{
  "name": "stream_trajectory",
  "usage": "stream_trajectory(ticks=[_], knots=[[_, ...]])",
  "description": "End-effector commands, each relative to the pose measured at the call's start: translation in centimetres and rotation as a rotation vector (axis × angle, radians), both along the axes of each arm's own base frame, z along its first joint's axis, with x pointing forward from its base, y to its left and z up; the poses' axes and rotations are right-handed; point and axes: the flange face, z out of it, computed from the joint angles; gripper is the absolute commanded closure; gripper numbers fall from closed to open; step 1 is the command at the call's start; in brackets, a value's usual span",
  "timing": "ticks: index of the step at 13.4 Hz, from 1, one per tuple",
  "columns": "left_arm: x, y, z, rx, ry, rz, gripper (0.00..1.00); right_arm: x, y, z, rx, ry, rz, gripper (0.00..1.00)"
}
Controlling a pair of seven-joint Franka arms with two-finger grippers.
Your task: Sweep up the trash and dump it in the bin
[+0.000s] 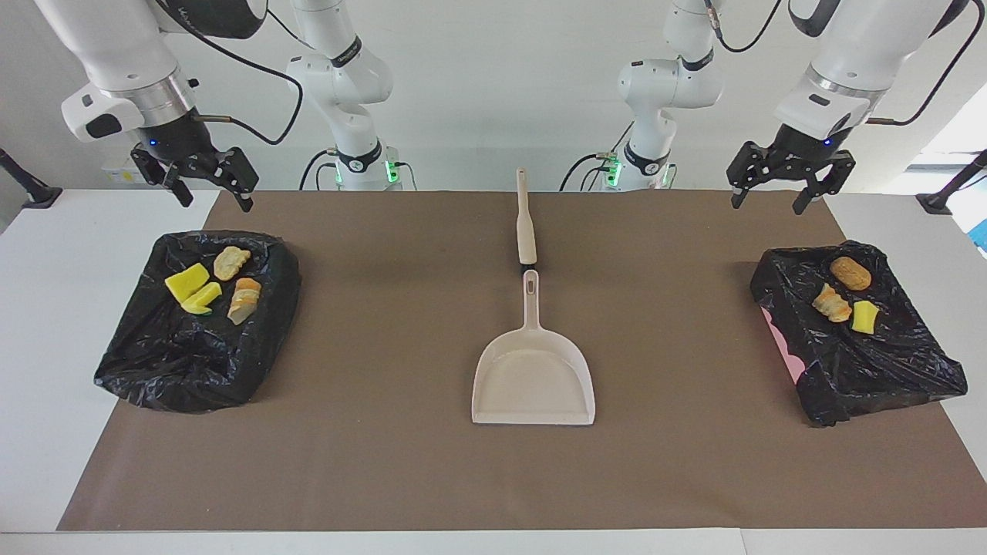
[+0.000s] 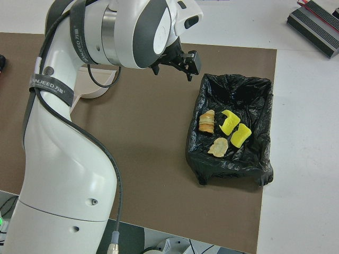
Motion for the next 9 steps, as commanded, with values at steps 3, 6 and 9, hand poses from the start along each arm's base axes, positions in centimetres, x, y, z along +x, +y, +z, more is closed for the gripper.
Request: stream_trajectory(ticks=[3, 6, 9], knots=[[-1.5, 0.5, 1.4, -0.011, 0.016, -0.018, 0.00, -0.4, -0.2, 0.1, 0.018, 0.005, 0.006, 0.00], [-1.7, 0.7, 1.4, -0.009, 0.016, -0.010, 0.00, -0.4, -0.1, 0.1, 0.018, 0.005, 0.008, 0.00], [-1.8, 1.0, 1.4, -0.006, 0.020, 0.003, 0.00, -0.4, -0.1, 0.1, 0.018, 0.005, 0.008, 0.00]])
